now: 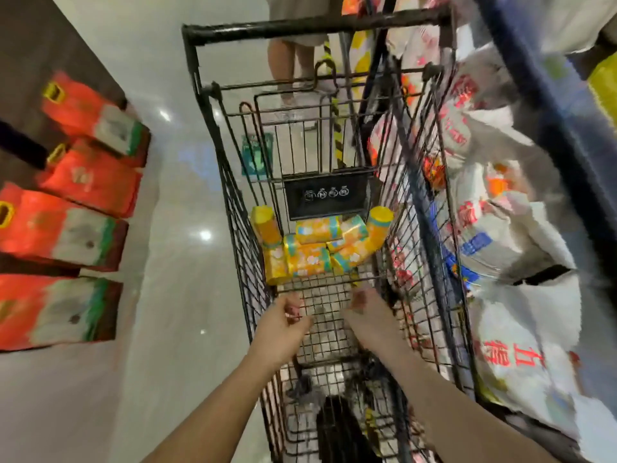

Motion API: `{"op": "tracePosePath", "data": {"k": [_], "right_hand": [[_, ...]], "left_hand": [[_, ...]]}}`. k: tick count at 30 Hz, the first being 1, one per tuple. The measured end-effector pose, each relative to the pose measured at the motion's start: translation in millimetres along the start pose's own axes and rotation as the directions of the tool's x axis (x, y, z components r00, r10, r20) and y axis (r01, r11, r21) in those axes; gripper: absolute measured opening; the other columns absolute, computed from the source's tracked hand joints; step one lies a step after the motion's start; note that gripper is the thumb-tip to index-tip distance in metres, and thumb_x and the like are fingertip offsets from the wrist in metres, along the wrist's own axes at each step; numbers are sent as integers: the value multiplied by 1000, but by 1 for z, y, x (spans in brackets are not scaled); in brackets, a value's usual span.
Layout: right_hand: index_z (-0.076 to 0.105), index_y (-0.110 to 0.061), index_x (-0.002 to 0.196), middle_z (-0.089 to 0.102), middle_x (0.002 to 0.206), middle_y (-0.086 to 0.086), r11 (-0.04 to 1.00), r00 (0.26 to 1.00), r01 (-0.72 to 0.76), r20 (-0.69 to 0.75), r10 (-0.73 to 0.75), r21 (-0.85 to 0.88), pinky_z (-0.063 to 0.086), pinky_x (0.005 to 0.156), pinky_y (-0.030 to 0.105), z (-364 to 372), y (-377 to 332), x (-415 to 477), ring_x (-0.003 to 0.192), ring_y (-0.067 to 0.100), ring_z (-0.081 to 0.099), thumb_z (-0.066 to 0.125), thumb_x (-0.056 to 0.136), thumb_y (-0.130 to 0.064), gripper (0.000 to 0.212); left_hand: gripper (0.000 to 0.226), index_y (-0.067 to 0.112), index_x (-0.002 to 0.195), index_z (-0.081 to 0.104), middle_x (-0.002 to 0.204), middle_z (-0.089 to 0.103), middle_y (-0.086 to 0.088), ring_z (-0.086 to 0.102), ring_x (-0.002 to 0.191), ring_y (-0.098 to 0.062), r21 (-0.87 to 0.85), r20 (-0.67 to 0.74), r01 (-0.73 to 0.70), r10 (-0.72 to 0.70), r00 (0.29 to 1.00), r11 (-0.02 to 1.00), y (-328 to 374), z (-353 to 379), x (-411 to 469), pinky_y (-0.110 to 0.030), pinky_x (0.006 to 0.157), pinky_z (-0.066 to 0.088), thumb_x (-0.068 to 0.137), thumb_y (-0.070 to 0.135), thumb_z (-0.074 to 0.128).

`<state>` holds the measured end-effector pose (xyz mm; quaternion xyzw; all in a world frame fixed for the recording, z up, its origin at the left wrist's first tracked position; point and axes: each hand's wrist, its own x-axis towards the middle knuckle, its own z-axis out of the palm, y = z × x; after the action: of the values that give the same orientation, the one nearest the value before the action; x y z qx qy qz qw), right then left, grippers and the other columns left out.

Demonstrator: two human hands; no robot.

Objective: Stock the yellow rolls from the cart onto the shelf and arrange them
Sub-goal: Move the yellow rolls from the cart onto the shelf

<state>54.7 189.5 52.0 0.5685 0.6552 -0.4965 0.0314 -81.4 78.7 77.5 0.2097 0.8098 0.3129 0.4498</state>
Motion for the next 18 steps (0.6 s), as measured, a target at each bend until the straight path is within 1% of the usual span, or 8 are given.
{"op": "tracePosePath", "data": {"k": [2,5,7,10,12,15,16,18], "right_hand": [[51,-17,130,58,123,4,999,1000,12,26,-11,-48,44,83,27,4,2,44,104,18,57,66,90,-25,43],[49,-13,135,52,131,7,987,996,93,28,-90,-132,43,89,29,6,0,106,115,23,53,67,88,-20,51],[51,-15,130,54,127,6,976,992,128,34,-124,-176,47,94,36,10,-4,146,118,25,53,71,85,-20,50],[55,-16,111,57,114,7,966,988,154,5,-156,-209,46,86,36,17,-13,198,113,33,55,68,79,-17,35],[55,-10,112,58,115,16,971,985,144,-65,-159,-191,47,88,41,24,-18,226,111,36,55,62,74,-31,44],[51,-5,125,55,129,17,990,994,65,-77,-75,-124,45,100,43,35,-16,263,122,35,52,68,79,-45,64],[49,-5,127,57,128,17,998,996,30,-88,-36,-61,45,101,44,39,-13,274,121,35,53,70,73,-54,77],[49,-5,129,61,126,16,1000,992,-6,-125,9,25,47,100,48,48,-5,297,118,34,57,64,55,-74,103]], "left_hand": [[26,18,113,57,98,62,4,58,80,-10,-12,-56,79,-80,995,997,-2,9,31,-23,66,43,90,23,67],[24,17,111,55,100,63,-1,59,86,-15,-139,-103,218,-233,967,966,-11,24,73,-29,76,45,91,23,66],[25,18,112,53,98,65,-4,61,86,-19,-249,-129,311,-349,928,917,-18,36,101,-35,83,49,91,24,65],[23,16,108,54,94,64,-7,60,83,-22,-458,-160,395,-510,845,797,-32,53,142,-38,86,52,90,21,67],[26,13,110,55,91,61,-6,59,85,-25,-585,-110,431,-594,797,687,-40,63,166,-43,87,54,90,20,68],[33,8,117,56,82,54,-7,55,79,-26,-710,8,467,-657,754,527,-47,76,195,-38,72,50,90,21,69],[36,8,118,55,80,51,-7,55,78,-26,-730,41,482,-673,739,485,-49,79,204,-38,70,49,89,23,70],[41,10,117,52,79,48,-8,56,86,-29,-750,93,514,-703,705,416,-56,86,219,-41,77,53,87,31,72]]}}
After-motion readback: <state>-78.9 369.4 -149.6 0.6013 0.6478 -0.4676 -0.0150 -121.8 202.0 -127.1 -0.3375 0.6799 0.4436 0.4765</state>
